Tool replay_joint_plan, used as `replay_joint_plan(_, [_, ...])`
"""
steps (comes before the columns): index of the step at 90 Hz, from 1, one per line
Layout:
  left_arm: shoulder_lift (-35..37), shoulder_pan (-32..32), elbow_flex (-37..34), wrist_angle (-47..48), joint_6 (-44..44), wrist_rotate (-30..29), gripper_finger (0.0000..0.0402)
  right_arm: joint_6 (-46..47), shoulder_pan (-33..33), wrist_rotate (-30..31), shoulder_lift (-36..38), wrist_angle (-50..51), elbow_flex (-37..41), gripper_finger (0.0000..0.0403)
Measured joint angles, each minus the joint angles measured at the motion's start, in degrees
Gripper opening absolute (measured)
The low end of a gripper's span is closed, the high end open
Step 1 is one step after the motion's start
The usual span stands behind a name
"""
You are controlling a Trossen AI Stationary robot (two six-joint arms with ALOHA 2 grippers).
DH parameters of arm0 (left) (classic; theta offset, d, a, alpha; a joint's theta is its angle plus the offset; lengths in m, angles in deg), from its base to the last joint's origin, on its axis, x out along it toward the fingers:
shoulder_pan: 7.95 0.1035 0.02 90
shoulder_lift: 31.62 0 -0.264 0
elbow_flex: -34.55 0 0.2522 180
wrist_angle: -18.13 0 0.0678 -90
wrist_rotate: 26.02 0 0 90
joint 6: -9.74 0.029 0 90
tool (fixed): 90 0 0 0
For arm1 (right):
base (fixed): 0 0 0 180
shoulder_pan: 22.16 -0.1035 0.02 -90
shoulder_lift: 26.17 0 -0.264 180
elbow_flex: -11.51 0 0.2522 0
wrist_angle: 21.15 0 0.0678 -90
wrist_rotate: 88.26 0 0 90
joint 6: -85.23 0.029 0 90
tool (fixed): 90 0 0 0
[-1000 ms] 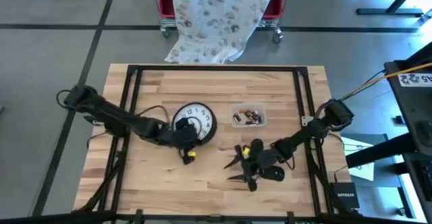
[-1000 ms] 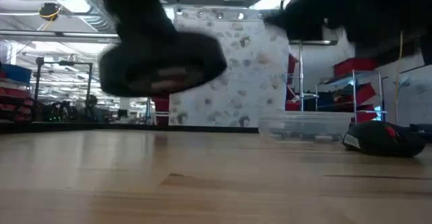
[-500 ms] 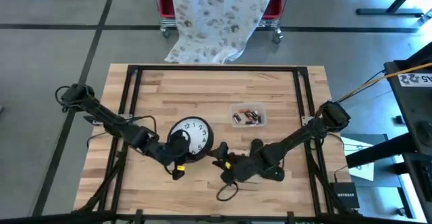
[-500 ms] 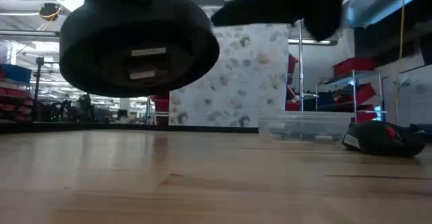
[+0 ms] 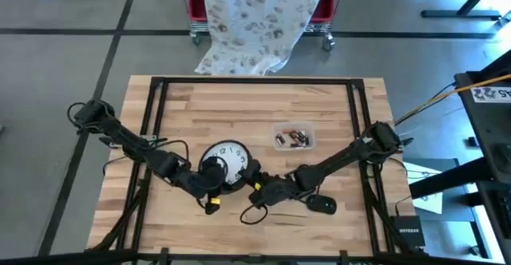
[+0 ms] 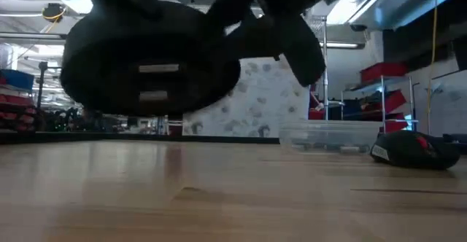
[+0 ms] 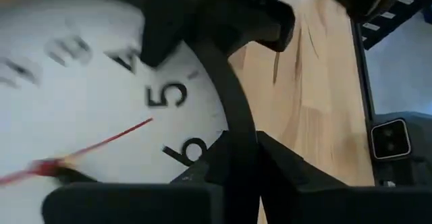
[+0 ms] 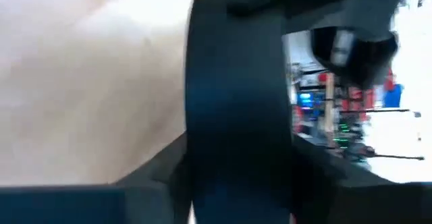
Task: Insert battery
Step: Prepare the wall clock for the battery insertion
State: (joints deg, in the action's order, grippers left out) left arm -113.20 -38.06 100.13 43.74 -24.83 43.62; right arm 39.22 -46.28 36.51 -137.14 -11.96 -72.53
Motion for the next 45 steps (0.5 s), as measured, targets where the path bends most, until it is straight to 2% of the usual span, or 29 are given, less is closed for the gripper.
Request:
replay_joint_plan(9, [0.99,0.07,0.00,-0.27,2.29,3.23,0.0043,4.57,0.00,-3.15,0.97,1.17,-0.02,0.0148])
replay_joint_plan(22, [5.25,-0.09,0.00,1.08,4.13,4.09,0.0067,11.08,1.19,-8.04,4.23,4.19,-0.29,0.0148])
replay_joint_plan(33, [11.22,-0.11,0.04,4.21,5.97,3.82,0.0079,18.42,3.78,-17.26,8.60,7.29,-0.38,0.0148])
replay_joint_plan(45, [17.33,-0.33,0.04,6.98,9.62,0.34,0.0081,25.17,7.63,-28.15,12.34,12.03,-0.20,0.0148])
